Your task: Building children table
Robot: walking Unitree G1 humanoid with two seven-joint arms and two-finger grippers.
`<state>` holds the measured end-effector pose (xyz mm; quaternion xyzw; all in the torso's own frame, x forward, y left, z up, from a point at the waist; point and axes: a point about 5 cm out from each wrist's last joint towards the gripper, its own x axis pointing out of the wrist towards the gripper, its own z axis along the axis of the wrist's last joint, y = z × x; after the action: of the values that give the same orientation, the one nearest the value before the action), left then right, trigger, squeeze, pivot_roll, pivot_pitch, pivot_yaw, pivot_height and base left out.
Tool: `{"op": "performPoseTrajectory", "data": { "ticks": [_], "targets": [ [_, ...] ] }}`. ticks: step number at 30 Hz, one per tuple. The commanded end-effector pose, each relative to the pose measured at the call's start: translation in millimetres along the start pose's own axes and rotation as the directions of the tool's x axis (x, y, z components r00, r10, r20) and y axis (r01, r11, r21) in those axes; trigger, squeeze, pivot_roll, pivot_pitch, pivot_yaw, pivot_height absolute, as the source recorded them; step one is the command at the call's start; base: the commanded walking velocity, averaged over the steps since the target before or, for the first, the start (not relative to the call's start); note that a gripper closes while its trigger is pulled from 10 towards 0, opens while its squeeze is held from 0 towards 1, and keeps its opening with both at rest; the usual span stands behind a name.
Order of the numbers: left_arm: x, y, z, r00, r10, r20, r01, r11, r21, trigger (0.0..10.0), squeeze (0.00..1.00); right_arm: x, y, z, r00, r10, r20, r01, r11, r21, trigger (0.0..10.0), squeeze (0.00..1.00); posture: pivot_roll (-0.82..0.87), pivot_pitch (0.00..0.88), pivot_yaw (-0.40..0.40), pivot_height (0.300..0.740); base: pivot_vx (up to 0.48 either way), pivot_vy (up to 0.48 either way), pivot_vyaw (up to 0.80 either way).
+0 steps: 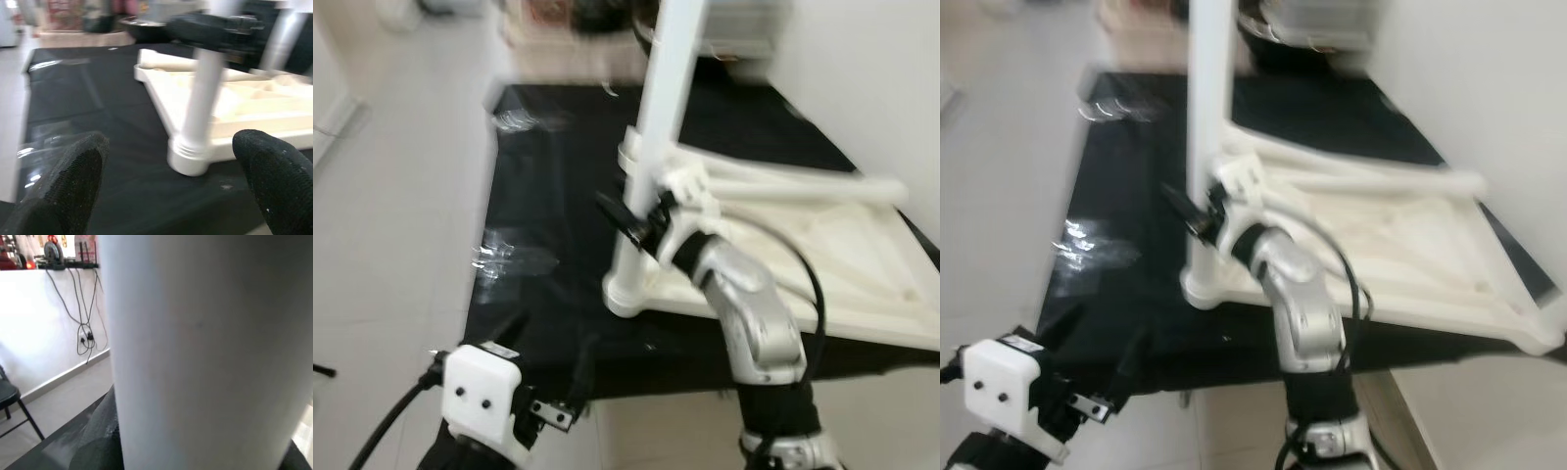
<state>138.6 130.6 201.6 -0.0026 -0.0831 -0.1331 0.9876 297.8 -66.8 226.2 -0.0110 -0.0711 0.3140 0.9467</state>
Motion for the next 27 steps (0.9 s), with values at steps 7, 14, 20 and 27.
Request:
{"op": "performPoseTrajectory", "data": {
  "ticks": [7, 14, 20, 27],
  "targets": [
    [4.6, 0.9, -2, 1.000, -0.003, -0.003, 0.003, 1.000, -0.012, 10.0, 0.00, 14.6, 7.2, -27, 0.987, 0.090, -0.131, -0.082, 0.995, 0.060, 10.0, 0.00, 0.08, 0.167, -0.078, 0.740, 0.000, 0.000, 0.00],
    [6.0, 2.7, -2, 1.000, 0.004, 0.000, -0.004, 1.000, -0.013, 10.0, 0.00, 7.8, 22.0, 1, 0.934, 0.358, -0.022, -0.356, 0.932, 0.068, 10.0, 1.00, 0.09, 0.167, -0.064, 0.740, 0.000, 0.000, 0.00],
    [5.6, 2.1, -1, 1.000, 0.008, 0.000, -0.008, 1.000, -0.020, 10.0, 0.00, 4.1, -8.1, 18, 0.805, 0.592, -0.042, -0.593, 0.801, -0.082, 10.0, 1.00, 0.10, 0.169, -0.069, 0.740, 0.000, 0.000, 0.00],
    [4.1, 2.6, -1, 1.000, 0.012, -0.004, -0.013, 1.000, -0.018, 10.0, 0.00, 17.9, -34.9, 42, 0.705, 0.708, -0.045, -0.708, 0.698, -0.112, 10.0, 0.00, 0.11, 0.182, -0.066, 0.740, 0.000, 0.000, 0.00]
  ]
}}
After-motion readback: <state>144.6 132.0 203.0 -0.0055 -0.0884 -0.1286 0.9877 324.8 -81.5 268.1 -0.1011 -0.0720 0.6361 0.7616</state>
